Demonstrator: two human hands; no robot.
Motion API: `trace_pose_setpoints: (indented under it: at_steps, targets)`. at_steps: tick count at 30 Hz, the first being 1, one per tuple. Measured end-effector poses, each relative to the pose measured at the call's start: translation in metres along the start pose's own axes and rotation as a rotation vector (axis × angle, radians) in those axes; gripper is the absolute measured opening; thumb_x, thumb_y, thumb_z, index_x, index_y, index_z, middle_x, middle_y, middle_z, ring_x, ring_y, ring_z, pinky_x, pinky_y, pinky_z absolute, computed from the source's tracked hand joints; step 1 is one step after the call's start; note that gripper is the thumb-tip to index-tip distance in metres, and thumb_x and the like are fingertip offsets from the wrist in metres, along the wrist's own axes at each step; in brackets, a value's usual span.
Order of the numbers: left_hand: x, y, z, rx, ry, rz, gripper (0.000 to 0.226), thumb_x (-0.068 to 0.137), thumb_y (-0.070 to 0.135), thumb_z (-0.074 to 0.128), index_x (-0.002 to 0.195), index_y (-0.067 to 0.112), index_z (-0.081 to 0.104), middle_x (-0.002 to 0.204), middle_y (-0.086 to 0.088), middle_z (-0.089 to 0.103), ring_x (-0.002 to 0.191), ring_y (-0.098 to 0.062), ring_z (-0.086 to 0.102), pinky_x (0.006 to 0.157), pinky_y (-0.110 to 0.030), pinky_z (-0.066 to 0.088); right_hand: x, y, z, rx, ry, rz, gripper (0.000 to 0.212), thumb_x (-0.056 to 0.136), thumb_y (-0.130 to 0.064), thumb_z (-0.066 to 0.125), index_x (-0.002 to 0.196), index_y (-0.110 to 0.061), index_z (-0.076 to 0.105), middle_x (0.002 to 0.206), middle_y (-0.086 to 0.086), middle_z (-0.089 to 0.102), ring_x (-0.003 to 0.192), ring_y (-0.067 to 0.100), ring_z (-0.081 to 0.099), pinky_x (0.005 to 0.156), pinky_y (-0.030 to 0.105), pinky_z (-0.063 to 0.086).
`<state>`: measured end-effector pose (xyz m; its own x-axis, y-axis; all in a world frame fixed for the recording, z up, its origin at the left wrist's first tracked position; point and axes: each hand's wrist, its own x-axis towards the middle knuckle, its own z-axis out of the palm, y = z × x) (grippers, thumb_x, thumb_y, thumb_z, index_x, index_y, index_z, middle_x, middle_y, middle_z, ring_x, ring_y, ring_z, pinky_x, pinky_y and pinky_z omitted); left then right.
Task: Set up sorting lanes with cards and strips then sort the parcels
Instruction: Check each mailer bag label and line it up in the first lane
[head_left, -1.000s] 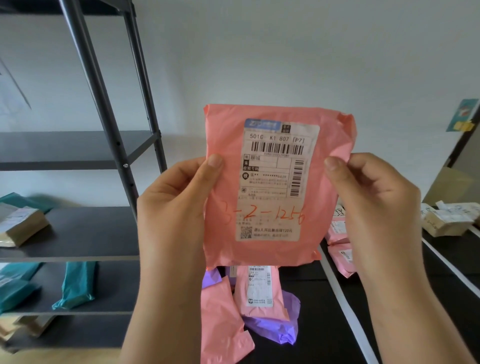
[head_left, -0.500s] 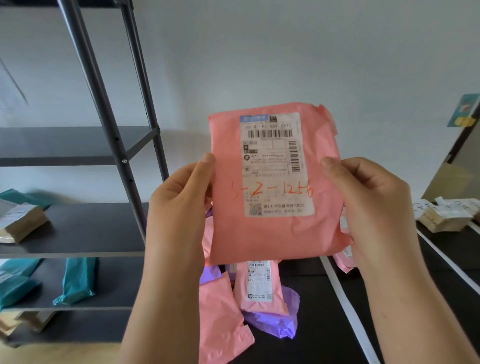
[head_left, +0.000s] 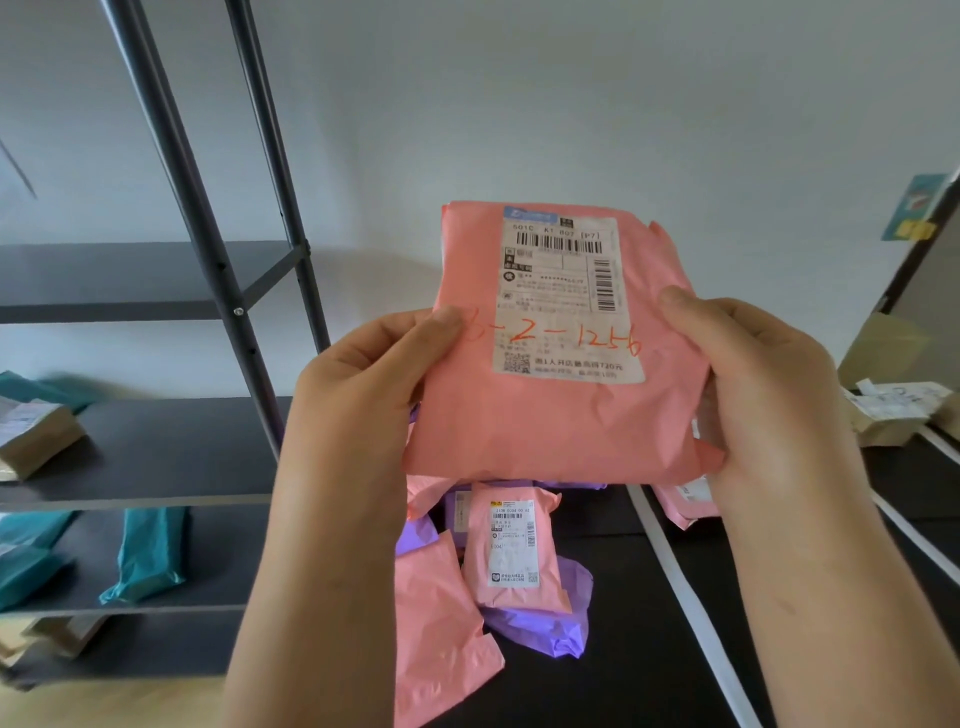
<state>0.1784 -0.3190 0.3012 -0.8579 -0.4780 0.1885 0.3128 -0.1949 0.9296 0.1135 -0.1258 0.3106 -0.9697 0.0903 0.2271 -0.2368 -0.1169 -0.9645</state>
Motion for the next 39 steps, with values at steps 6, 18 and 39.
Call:
trace_pose_setpoints:
  at_steps: [6, 18, 39]
  targets:
    - [-0.002, -0.001, -0.001, 0.052, 0.016, 0.025, 0.012, 0.081, 0.033, 0.078, 0.082, 0.020, 0.078, 0.090, -0.007, 0.078, 0.079, -0.022, 0.074, 0.064, -0.032, 0.060, -0.002, 0.003, 0.003, -0.084, 0.024, -0.066, 0.027, 0.089, -0.031, 0.070, 0.075, -0.008, 0.067, 0.090, 0.022, 0.069, 0.092, 0.041, 0.066, 0.075, 0.056, 0.055]
    - [-0.001, -0.062, 0.044, 0.364, -0.085, 0.104, 0.015, 0.090, 0.015, 0.069, 0.093, 0.029, 0.076, 0.083, 0.012, 0.075, 0.077, -0.005, 0.071, 0.064, -0.019, 0.057, -0.017, 0.053, -0.061, -0.696, 0.231, -0.204, 0.049, 0.085, -0.048, 0.067, 0.128, -0.039, 0.046, 0.117, -0.014, 0.057, 0.099, 0.001, 0.059, 0.067, 0.014, 0.041]
    - [-0.182, -0.155, 0.291, 0.663, -0.299, 0.194, 0.022, 0.094, 0.027, 0.067, 0.115, 0.033, 0.069, 0.121, 0.011, 0.064, 0.114, -0.010, 0.056, 0.092, -0.026, 0.045, -0.077, 0.033, -0.395, -0.785, 0.393, -0.036, 0.013, 0.095, -0.019, 0.062, 0.105, -0.023, 0.069, 0.095, -0.010, 0.069, 0.091, 0.010, 0.066, 0.073, 0.029, 0.054]
